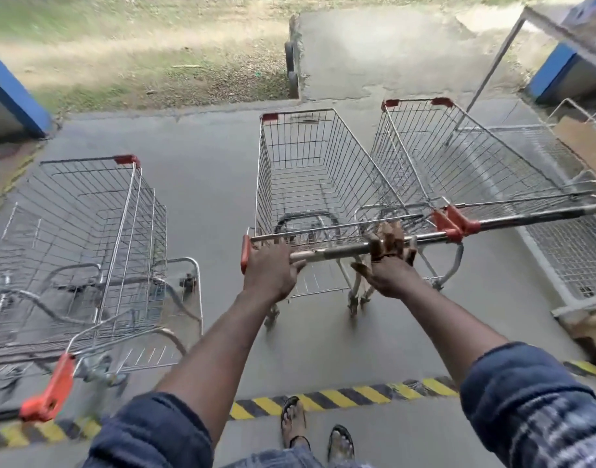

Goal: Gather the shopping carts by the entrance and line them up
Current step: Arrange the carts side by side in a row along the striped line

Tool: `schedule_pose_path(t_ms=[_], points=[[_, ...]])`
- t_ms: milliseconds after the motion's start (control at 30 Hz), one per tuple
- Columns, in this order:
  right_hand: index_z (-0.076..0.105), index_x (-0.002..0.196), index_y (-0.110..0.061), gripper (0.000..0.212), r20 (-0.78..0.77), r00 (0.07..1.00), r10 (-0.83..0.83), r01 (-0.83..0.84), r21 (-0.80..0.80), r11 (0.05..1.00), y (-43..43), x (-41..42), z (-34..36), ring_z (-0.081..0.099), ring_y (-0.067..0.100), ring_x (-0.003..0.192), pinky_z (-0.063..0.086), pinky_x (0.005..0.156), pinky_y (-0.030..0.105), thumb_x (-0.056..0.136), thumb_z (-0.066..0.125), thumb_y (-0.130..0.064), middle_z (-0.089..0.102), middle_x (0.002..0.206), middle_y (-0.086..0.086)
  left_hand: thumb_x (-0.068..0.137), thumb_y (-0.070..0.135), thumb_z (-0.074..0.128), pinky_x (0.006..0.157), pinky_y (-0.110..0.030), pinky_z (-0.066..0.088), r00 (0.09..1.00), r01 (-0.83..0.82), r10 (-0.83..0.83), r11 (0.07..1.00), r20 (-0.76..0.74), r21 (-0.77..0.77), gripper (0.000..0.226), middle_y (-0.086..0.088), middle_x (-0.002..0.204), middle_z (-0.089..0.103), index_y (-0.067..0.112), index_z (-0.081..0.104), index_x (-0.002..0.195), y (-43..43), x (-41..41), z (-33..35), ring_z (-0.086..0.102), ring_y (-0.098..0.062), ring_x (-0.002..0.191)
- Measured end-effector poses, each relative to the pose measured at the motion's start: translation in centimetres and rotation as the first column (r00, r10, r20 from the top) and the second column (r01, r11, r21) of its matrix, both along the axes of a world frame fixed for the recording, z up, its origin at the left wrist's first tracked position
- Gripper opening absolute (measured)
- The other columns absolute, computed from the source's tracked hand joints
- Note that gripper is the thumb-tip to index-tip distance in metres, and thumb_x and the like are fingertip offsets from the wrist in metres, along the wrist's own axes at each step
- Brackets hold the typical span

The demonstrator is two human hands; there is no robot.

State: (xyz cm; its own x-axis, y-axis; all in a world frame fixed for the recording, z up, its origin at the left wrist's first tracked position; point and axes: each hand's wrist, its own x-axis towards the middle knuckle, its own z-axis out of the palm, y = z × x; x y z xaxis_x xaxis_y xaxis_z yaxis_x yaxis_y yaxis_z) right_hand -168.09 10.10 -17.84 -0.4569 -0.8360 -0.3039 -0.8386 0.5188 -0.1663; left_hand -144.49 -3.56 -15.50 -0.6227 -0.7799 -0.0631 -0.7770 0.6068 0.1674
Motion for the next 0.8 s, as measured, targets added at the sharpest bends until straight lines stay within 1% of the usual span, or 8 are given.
schedule_pose_path(t_ms=[100, 267, 367, 400, 467, 533, 633, 800], points=[[0.007, 0.157, -0.031, 0.077, -0.042, 0.998, 0.035, -0.035, 0.005, 0.999, 0.7, -0.6, 1.2, -0.033, 0.029, 0.146, -0.023, 0.113, 0.056, 0.095, 0.030, -0.070, -0.023, 0.163, 0.011, 0.095, 0.059, 0.044, 0.098, -0.047, 0.037, 0.998, -0.061, 0.060, 0.998, -0.022, -0.005, 0.038, -0.003, 0.100, 0.066, 0.025, 0.058, 0.101, 3.0, -0.4, 0.1, 0.060, -0.029, 0.097], [0.023, 0.150, -0.031, 0.070, -0.057, 0.991, 0.124, -0.126, -0.043, 0.991, 2.0, -1.1, 1.3, -0.014, 0.028, 0.151, -0.016, 0.118, 0.056, 0.093, 0.030, -0.072, 0.004, 0.163, 0.011, 0.095, 0.062, 0.033, 0.099, -0.051, 0.037, 0.987, -0.154, 0.154, 0.988, -0.040, 0.005, 0.046, -0.003, 0.100, 0.065, 0.024, 0.056, 0.104, 6.7, 0.5, -0.4, 0.059, -0.029, 0.098], [0.033, 0.138, -0.035, 0.086, -0.029, 0.983, 0.180, -0.182, -0.129, 0.975, 2.4, -0.7, 1.5, -0.002, 0.025, 0.149, -0.016, 0.118, 0.054, 0.076, 0.013, -0.091, 0.020, 0.150, 0.005, 0.096, 0.063, 0.029, 0.107, -0.053, 0.025, 0.978, -0.203, 0.201, 0.979, -0.052, -0.035, 0.047, 0.002, 0.096, 0.065, 0.028, 0.058, 0.102, 8.4, 1.8, -0.3, 0.061, -0.026, 0.094], [0.037, 0.133, -0.035, 0.094, -0.031, 0.980, 0.195, -0.197, -0.169, 0.966, 2.6, -0.3, 1.4, 0.004, 0.025, 0.146, -0.015, 0.118, 0.054, 0.069, 0.005, -0.095, 0.025, 0.143, 0.003, 0.097, 0.063, 0.029, 0.105, -0.050, 0.021, 0.976, -0.213, 0.211, 0.976, -0.054, -0.035, 0.046, 0.003, 0.097, 0.065, 0.027, 0.058, 0.104, 9.0, 2.3, -0.3, 0.061, -0.025, 0.095], [0.040, 0.128, -0.036, 0.098, -0.042, 0.977, 0.209, -0.213, -0.216, 0.953, 2.9, 0.6, 1.3, 0.012, 0.025, 0.143, -0.013, 0.118, 0.053, 0.064, -0.001, -0.097, 0.030, 0.135, 0.000, 0.098, 0.061, 0.031, 0.097, -0.046, 0.027, 0.970, -0.231, 0.230, 0.973, -0.081, -0.009, 0.045, 0.002, 0.098, 0.066, 0.026, 0.059, 0.105, 10.1, 3.3, -0.1, 0.060, -0.025, 0.094], [0.041, 0.125, -0.037, 0.090, -0.035, 0.975, 0.218, -0.219, -0.252, 0.943, 3.1, 1.7, 1.1, 0.017, 0.025, 0.142, -0.011, 0.119, 0.052, 0.068, 0.005, -0.097, 0.032, 0.133, -0.002, 0.097, 0.060, 0.033, 0.093, -0.045, 0.032, 0.961, -0.258, 0.256, 0.966, -0.108, -0.005, 0.043, 0.002, 0.096, 0.066, 0.026, 0.059, 0.102, 10.9, 4.6, 0.1, 0.060, -0.025, 0.092], [0.043, 0.115, -0.037, 0.075, -0.019, 0.972, 0.233, -0.227, -0.307, 0.924, 3.1, 4.2, 0.5, 0.025, 0.027, 0.137, -0.005, 0.119, 0.055, 0.074, 0.016, -0.093, 0.036, 0.127, -0.003, 0.098, 0.059, 0.038, 0.097, -0.043, 0.023, 0.948, -0.308, 0.297, 0.946, -0.110, -0.097, 0.040, 0.007, 0.085, 0.067, 0.028, 0.062, 0.092, 11.8, 7.0, 0.4, 0.062, -0.021, 0.083], [0.043, 0.121, -0.034, 0.058, -0.003, 0.972, 0.235, -0.220, -0.356, 0.908, 2.9, 11.3, 0.3, 0.019, 0.021, 0.134, -0.006, 0.118, 0.052, 0.086, 0.034, -0.079, 0.036, 0.129, -0.001, 0.097, 0.056, 0.037, 0.091, -0.039, 0.023, 0.934, -0.329, 0.299, 0.934, -0.197, -0.142, 0.043, 0.007, 0.074, 0.063, 0.025, 0.063, 0.084, 10.4, 13.2, -0.1, 0.059, -0.020, 0.072]])
